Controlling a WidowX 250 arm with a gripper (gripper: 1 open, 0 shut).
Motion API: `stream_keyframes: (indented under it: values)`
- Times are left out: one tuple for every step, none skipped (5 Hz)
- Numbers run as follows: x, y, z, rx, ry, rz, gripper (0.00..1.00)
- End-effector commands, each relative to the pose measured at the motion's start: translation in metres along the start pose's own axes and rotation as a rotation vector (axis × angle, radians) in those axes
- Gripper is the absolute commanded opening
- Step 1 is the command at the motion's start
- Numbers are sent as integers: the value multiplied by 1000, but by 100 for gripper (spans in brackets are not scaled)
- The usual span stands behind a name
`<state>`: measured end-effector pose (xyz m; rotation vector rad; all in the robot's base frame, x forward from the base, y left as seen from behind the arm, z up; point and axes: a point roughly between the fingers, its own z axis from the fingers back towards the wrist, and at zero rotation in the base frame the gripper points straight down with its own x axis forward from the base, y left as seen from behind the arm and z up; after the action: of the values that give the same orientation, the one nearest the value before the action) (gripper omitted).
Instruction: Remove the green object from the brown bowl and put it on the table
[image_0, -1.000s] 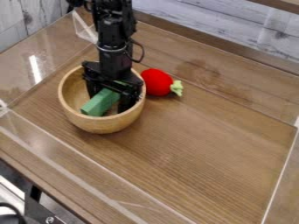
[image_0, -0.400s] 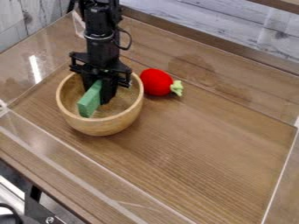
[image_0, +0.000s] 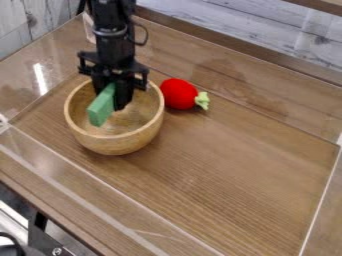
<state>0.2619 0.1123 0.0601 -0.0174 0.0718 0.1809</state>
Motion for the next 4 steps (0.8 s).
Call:
stream_keyframes:
  values:
    - [6,0,37,-3,-103,8,0]
    - [3,-1,55,-20,-123,26,0]
    - [-1,-5,71,-35,-145,32,0]
    - [-7,-11,82,-44,-160,26,0]
